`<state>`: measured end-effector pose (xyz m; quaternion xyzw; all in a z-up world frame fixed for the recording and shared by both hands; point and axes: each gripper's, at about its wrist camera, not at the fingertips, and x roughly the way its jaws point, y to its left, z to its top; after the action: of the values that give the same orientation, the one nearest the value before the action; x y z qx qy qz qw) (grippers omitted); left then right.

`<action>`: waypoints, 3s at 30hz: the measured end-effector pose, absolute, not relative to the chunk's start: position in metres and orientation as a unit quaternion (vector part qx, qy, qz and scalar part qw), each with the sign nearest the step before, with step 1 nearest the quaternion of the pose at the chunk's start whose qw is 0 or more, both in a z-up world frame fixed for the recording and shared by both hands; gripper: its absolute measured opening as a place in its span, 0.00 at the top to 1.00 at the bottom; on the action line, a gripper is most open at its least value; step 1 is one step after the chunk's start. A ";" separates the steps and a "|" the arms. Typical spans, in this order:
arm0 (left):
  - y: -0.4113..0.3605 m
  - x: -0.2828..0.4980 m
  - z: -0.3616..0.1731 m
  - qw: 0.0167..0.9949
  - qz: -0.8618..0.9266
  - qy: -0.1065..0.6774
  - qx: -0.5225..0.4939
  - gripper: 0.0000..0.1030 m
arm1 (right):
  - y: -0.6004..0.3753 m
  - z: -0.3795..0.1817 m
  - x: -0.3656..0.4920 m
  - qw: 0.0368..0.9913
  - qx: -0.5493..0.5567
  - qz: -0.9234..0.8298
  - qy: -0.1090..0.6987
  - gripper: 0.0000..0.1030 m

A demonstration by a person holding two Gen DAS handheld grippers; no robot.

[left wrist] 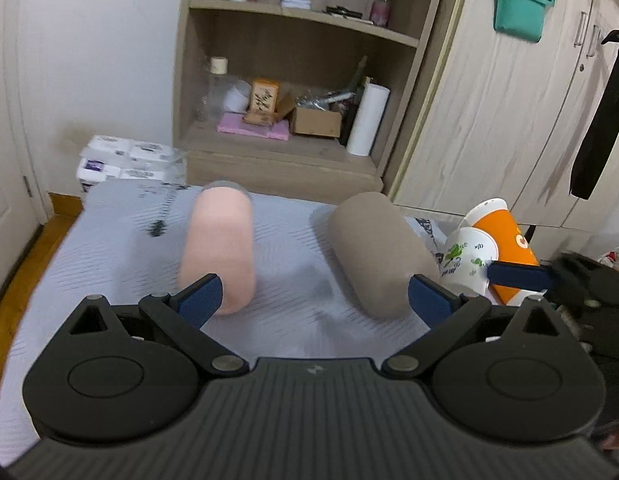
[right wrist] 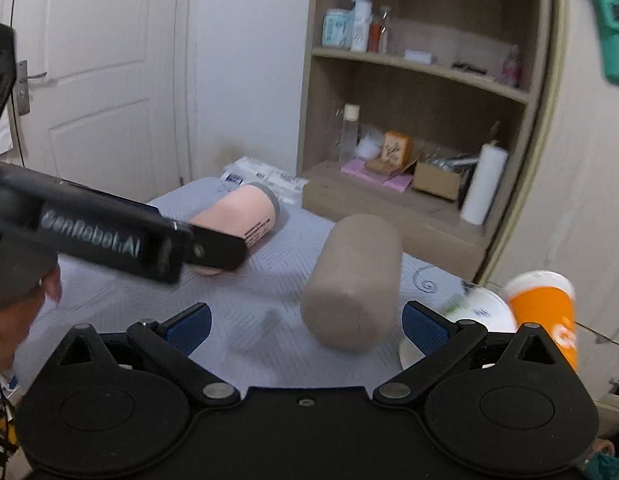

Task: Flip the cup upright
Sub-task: 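Move the right tool toward the lying beige tumbler and open its fingers, then grasp the beige tumbler's base with the right tool and lift it, then rotate the beige tumbler upright with the right tool, opening facing up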

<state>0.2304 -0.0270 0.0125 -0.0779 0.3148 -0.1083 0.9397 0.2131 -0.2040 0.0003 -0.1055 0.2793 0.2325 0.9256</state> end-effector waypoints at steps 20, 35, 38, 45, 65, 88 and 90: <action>-0.026 0.285 -0.017 0.910 -0.124 0.351 -0.184 0.11 | -0.201 -0.034 0.291 0.920 -0.087 0.185 0.334 0.18; -0.021 0.255 -0.029 0.869 -0.168 0.406 -0.226 0.12 | -0.206 -0.032 0.228 0.880 0.017 0.234 0.413 0.18; -0.018 0.243 -0.029 0.867 -0.172 0.413 -0.220 0.12 | -0.208 -0.032 0.220 0.864 0.040 0.252 0.433 0.18; -0.009 0.229 -0.036 0.846 -0.186 0.441 -0.235 0.13 | -0.211 -0.038 0.214 0.838 0.091 0.279 0.460 0.18; -0.006 0.245 -0.050 0.798 -0.246 0.468 -0.289 0.25 | -0.220 -0.040 0.236 0.810 0.104 0.327 0.476 0.17; -0.030 0.166 0.003 0.901 -0.261 0.333 -0.099 0.26 | -0.209 -0.017 0.165 0.882 -0.016 0.335 0.330 0.21; -0.031 0.166 0.006 0.906 -0.261 0.321 -0.092 0.26 | -0.207 -0.015 0.165 0.887 -0.023 0.333 0.319 0.21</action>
<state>0.1663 -0.0309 0.0057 -0.0921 0.3210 -0.2607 0.9058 0.1653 -0.2073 -0.0146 -0.0233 0.3186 0.3329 0.8872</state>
